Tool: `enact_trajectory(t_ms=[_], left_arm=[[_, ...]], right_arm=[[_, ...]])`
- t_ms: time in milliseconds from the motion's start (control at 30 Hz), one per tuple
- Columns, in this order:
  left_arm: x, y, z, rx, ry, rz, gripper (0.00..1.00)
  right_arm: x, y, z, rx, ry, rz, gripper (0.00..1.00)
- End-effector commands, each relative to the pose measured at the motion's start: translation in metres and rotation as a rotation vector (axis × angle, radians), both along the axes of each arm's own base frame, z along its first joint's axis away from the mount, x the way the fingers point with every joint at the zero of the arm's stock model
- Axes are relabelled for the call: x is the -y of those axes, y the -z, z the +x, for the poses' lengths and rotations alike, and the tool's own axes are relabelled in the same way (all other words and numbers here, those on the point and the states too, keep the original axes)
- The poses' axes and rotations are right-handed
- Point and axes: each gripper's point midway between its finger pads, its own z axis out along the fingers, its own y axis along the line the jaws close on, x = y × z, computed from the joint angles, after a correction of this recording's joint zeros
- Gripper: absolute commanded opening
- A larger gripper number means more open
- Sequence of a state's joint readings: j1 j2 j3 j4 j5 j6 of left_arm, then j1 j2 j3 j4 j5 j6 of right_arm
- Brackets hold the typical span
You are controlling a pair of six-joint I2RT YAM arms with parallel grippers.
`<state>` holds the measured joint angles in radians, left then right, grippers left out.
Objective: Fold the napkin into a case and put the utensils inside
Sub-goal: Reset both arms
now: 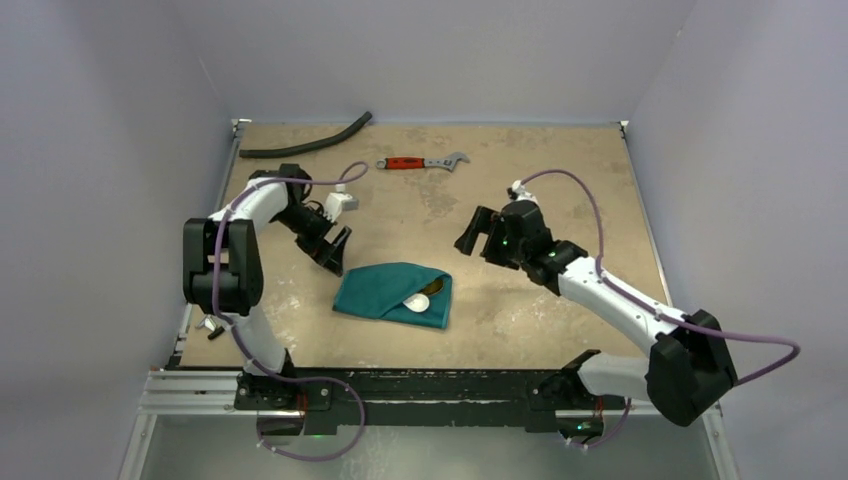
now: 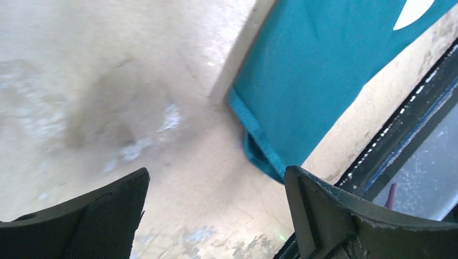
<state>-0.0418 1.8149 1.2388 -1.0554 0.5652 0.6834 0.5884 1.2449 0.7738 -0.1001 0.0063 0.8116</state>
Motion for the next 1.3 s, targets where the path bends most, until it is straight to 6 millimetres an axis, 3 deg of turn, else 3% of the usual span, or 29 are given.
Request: enact_trajectory(t_ms=[0,100,233,400,500,667,800,933,1033,1067,1133,1233,1267], left_arm=[[-0.021,-0.024,0.027,0.081,-0.041,0.028,0.95],[-0.032,-0.031,0.064,0.200,-0.181,0.013,0.96],[-0.047,-0.032,0.121,0.419,-0.410,0.033,0.98],[-0.055,-0.029,0.142,0.658,-0.554,-0.046,0.99],[-0.057,-0.027,0.144,0.799,-0.612,-0.085,0.98],[-0.073,-0.023,0.143,0.955,-0.717,-0.085,0.98],[-0.077,-0.027,0.140,1.011,-0.810,-0.146,0.98],[-0.071,-0.037,0.118,1.162,-0.824,-0.247,0.99],[-0.068,-0.041,0.102,1.226,-0.800,-0.229,0.99],[-0.065,-0.034,0.091,1.234,-0.804,-0.212,0.99],[-0.055,-0.045,0.087,1.329,-0.788,-0.247,0.99],[-0.057,-0.024,0.105,1.224,-0.779,-0.123,0.99],[-0.057,-0.027,0.113,1.222,-0.790,-0.155,0.98]], right_arm=[[0.068,-0.024,0.041,0.157,0.167,-0.231,0.99],[0.107,-0.044,0.076,0.377,0.287,-0.397,0.99],[0.169,-0.057,0.096,0.533,0.499,-0.504,0.99],[0.237,-0.060,0.107,0.589,0.683,-0.593,0.99],[0.254,-0.062,0.107,0.670,0.730,-0.573,0.99],[0.254,-0.065,0.105,0.841,0.729,-0.526,0.99],[0.250,-0.050,0.116,0.861,0.657,-0.586,0.99],[0.245,-0.032,0.110,0.894,0.608,-0.578,0.99],[0.236,-0.032,0.099,0.995,0.528,-0.611,0.99],[0.231,-0.037,0.099,1.034,0.503,-0.619,0.99],[0.228,-0.027,0.103,0.985,0.472,-0.628,0.99],[0.229,-0.018,0.117,0.928,0.457,-0.609,0.99],[0.230,-0.015,0.119,0.905,0.458,-0.579,0.99]])
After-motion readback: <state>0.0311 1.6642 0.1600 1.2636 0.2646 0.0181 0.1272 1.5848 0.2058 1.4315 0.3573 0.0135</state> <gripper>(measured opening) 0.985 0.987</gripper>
